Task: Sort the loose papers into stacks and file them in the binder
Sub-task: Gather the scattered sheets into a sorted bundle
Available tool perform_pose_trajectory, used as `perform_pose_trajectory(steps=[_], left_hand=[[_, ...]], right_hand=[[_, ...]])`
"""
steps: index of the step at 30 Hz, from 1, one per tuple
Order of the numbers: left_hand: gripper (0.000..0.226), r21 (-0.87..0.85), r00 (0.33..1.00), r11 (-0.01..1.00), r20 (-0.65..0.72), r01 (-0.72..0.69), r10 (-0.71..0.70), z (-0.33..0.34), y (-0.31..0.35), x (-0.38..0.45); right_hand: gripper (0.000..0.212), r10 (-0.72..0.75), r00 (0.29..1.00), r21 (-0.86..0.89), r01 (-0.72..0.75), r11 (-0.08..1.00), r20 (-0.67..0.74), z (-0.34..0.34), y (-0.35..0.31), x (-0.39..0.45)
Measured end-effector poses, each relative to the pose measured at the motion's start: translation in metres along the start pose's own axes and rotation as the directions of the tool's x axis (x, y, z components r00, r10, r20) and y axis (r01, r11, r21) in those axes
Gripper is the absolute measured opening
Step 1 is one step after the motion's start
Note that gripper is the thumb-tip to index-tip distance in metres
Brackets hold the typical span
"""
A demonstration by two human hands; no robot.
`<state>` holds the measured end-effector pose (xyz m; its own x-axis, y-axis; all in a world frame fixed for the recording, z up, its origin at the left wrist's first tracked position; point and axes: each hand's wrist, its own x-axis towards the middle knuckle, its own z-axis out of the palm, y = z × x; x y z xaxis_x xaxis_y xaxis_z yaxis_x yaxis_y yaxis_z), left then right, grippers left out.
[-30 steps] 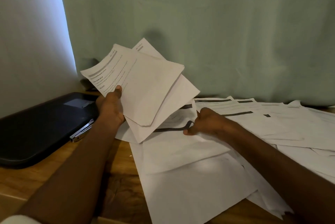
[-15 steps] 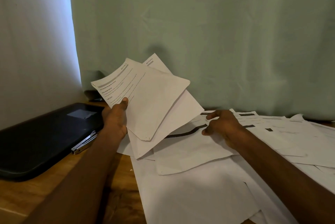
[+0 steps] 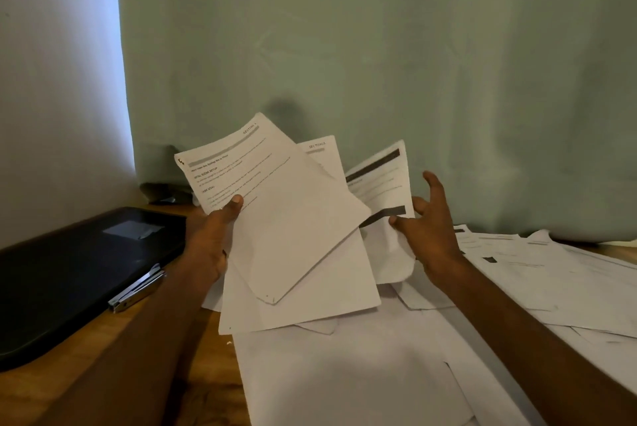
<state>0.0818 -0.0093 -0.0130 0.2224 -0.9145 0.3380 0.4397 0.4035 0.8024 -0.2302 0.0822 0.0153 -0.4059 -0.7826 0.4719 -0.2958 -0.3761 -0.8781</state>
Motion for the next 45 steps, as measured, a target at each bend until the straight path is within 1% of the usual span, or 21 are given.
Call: perform_pose_trajectory(steps=[1, 5, 7, 11, 16, 21, 26, 29, 32, 34, 36, 39, 40, 42, 44, 45], left_hand=[[0.054, -0.001, 1.0, 1.0, 0.004, -0.001, 0.001, 0.0, 0.0, 0.0], [0.052, -0.03, 0.999, 0.999, 0.036, -0.014, 0.015, 0.001, 0.002, -0.001], [0.054, -0.036, 0.999, 0.999, 0.035, -0.019, 0.02, 0.001, 0.001, 0.0], [0.056, -0.054, 0.999, 0.998, 0.041, -0.017, 0.019, 0.001, 0.0, 0.003], [0.051, -0.057, 0.999, 0.998, 0.013, -0.038, 0.038, 0.005, 0.001, -0.001], [0.047, -0.064, 0.999, 0.997, 0.0, -0.037, 0.037, 0.004, 0.004, -0.003], [0.049, -0.076, 0.999, 0.996, 0.033, -0.037, 0.039, 0.008, 0.007, -0.005], [0.047, -0.105, 1.0, 0.994, 0.026, 0.008, -0.005, 0.009, 0.005, -0.003], [0.042, -0.128, 0.996, 0.987, 0.031, 0.092, -0.089, 0.007, 0.003, 0.0], [0.042, -0.108, 0.985, 0.981, 0.079, 0.159, -0.151, 0.007, 0.0, 0.001], [0.039, -0.089, 0.97, 0.972, 0.134, 0.217, -0.204, 0.01, 0.0, -0.001], [0.028, -0.049, 0.959, 0.971, 0.173, 0.235, -0.223, 0.013, -0.001, -0.002], [0.028, -0.022, 0.955, 0.971, 0.184, 0.24, -0.232, 0.013, -0.002, -0.002], [0.035, 0.038, 0.946, 0.968, 0.203, 0.25, -0.252, 0.012, -0.004, -0.002], [0.041, 0.053, 0.951, 0.967, 0.173, 0.25, -0.255, 0.009, -0.006, -0.001], [0.039, 0.026, 0.958, 0.967, 0.132, 0.255, -0.256, 0.006, -0.007, 0.001]], right_hand=[[0.086, 0.008, 1.0, 0.037, -0.009, 0.999, 0.002, -0.002, -0.002, 0.002], [0.048, 0.126, 0.992, 0.255, -0.128, 0.958, 0.025, -0.011, 0.005, 0.011], [0.041, 0.159, 0.986, 0.345, -0.169, 0.923, 0.057, -0.014, 0.011, 0.012], [0.042, 0.181, 0.982, 0.437, -0.188, 0.88, 0.059, -0.02, 0.016, 0.017], [0.042, 0.174, 0.982, 0.448, -0.187, 0.874, 0.072, -0.017, 0.018, 0.016], [0.044, 0.137, 0.987, 0.497, -0.163, 0.852, 0.089, -0.016, 0.015, 0.015], [0.047, 0.127, 0.987, 0.529, -0.161, 0.833, 0.101, -0.015, 0.013, 0.015], [0.046, 0.143, 0.975, 0.523, -0.211, 0.826, 0.168, -0.016, 0.012, 0.011], [0.042, 0.142, 0.952, 0.465, -0.258, 0.847, 0.27, -0.01, 0.008, 0.005], [0.042, 0.142, 0.935, 0.454, -0.285, 0.844, 0.324, -0.002, 0.005, -0.001], [0.043, 0.141, 0.916, 0.492, -0.326, 0.807, 0.375, 0.008, 0.002, -0.008], [0.044, 0.158, 0.895, 0.516, -0.376, 0.77, 0.417, 0.022, -0.001, -0.015], [0.043, 0.168, 0.889, 0.516, -0.391, 0.763, 0.425, 0.027, 0.0, -0.018], [0.038, 0.202, 0.868, 0.504, -0.437, 0.745, 0.454, 0.036, -0.006, -0.026], [0.039, 0.21, 0.857, 0.522, -0.462, 0.717, 0.47, 0.04, -0.008, -0.033], [0.035, 0.209, 0.865, 0.527, -0.451, 0.72, 0.456, 0.041, -0.009, -0.035]])
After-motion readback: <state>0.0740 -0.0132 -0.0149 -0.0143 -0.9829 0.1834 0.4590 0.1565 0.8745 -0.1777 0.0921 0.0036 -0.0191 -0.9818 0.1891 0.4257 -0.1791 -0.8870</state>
